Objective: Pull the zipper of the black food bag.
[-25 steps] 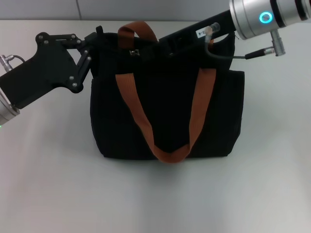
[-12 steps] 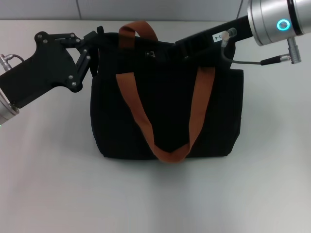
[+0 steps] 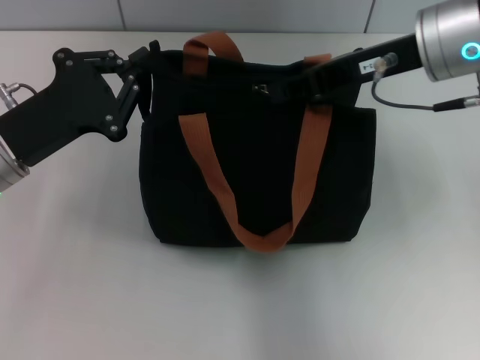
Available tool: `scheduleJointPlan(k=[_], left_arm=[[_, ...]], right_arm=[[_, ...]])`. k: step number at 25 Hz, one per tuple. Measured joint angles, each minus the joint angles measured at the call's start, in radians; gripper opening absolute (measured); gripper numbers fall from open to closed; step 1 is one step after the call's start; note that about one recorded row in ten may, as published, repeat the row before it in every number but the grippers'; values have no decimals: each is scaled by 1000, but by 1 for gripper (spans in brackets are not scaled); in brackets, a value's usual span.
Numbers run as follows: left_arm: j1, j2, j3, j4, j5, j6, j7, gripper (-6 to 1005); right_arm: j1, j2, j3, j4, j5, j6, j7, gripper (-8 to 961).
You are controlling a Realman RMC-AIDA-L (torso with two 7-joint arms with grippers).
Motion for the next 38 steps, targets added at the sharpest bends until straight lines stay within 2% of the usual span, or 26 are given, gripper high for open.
scheduleJointPlan(k=[20,25,38], left_arm=[[-3,0,0,0,0,-9,-4,114],[-3,0,0,0,0,-11,-3,115],[-4,0,0,0,-1,-6,-2,119]], right_arm=[[-119,0,118,-101,-5,-47,3,0],[-134,0,157,-104,-5,-65,-7,8],[-125,-2,166,-88,14,-84,-36,41]])
